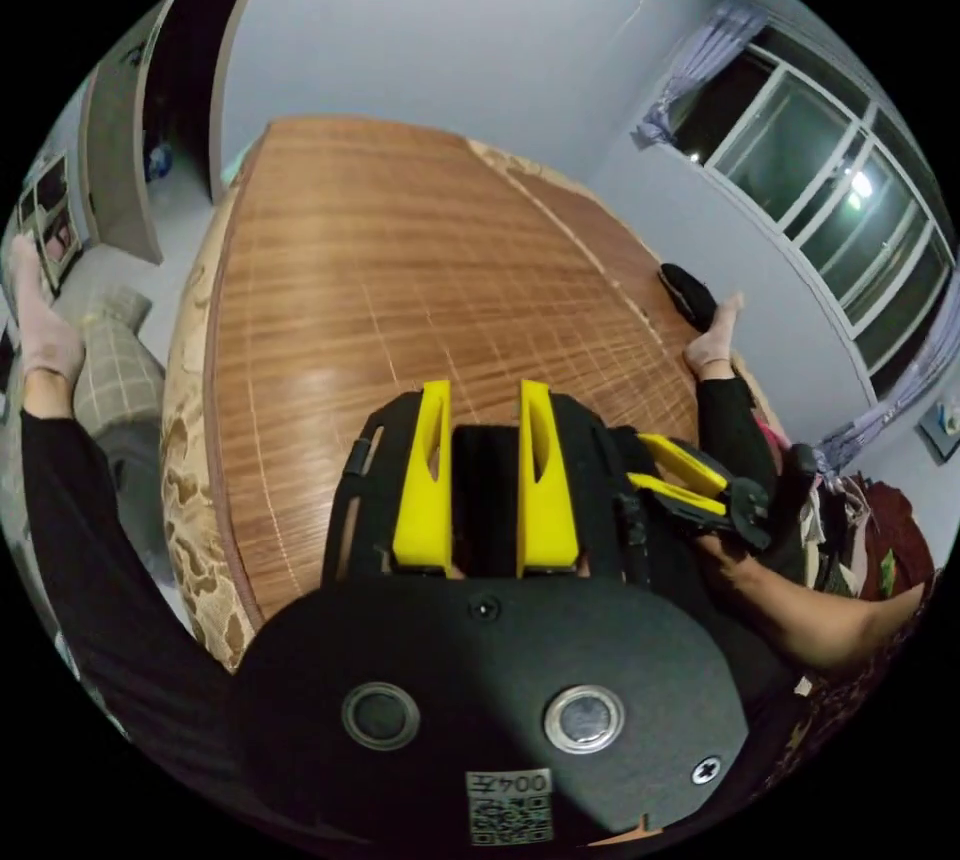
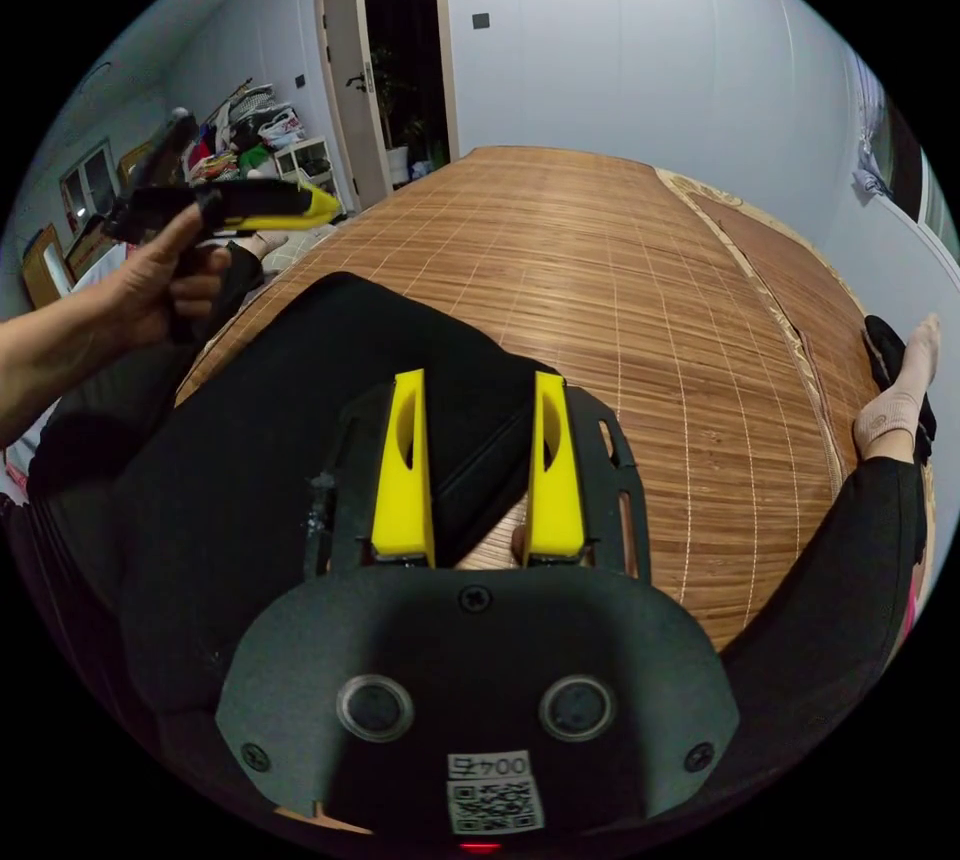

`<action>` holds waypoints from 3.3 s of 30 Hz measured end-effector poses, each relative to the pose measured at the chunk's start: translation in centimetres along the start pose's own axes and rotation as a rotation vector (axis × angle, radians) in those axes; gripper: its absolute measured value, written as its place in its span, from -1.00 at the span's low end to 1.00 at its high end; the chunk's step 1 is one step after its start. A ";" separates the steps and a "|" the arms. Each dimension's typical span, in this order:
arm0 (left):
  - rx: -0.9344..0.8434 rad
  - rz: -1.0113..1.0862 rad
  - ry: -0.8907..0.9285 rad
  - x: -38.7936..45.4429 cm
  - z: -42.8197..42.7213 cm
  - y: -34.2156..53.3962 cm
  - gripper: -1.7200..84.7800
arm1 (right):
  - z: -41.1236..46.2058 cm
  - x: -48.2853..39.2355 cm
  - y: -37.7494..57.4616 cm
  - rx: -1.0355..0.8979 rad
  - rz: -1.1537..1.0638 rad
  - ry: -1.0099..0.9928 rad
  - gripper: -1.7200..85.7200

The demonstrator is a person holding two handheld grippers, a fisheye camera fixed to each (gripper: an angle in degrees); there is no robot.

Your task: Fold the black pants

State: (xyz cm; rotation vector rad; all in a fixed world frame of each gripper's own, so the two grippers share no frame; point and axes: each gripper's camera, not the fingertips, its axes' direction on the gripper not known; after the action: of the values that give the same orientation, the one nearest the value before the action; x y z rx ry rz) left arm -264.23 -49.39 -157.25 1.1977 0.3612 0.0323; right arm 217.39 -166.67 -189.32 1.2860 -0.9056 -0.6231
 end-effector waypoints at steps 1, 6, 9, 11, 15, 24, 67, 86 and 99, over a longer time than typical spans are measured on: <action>0.011 0.019 0.009 1.0 -0.2 -0.2 -0.73 | -0.1 0.1 -0.1 -0.001 0.000 0.000 -0.60; -0.140 0.149 -0.002 8.9 7.2 0.0 -0.70 | -0.6 0.4 -1.2 0.002 -0.005 0.004 -0.60; -0.172 0.184 -0.086 9.5 10.7 1.7 -0.70 | -1.1 0.7 -1.8 0.008 -0.006 -0.001 -0.60; -0.189 0.160 -0.067 9.1 11.1 1.4 -0.70 | -1.5 0.9 -2.3 0.026 -0.004 -0.006 -0.61; -0.179 0.155 -0.039 8.8 11.2 1.3 -0.70 | -4.4 3.1 -4.5 0.026 0.026 -0.027 -0.61; -0.165 0.173 -0.043 9.3 11.9 1.1 -0.70 | -6.0 11.0 -9.6 -0.191 -0.223 -0.151 -0.72; -0.151 0.139 0.014 6.0 12.1 -1.7 -0.72 | -3.9 8.4 -12.2 -0.357 -0.362 -0.241 -0.81; -0.144 0.123 0.050 3.4 11.5 -2.2 -0.73 | -3.7 7.2 -10.5 -0.350 -0.429 -0.282 -0.86; -0.142 0.135 0.029 2.0 11.4 -1.6 -0.74 | -4.1 9.2 -6.7 -0.367 -0.232 -0.264 -0.84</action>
State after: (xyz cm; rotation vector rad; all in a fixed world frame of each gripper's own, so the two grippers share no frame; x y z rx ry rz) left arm -259.26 -59.83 -155.65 1.0804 0.2976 0.1895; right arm 226.29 -173.46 -194.00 0.9959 -0.8127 -1.1084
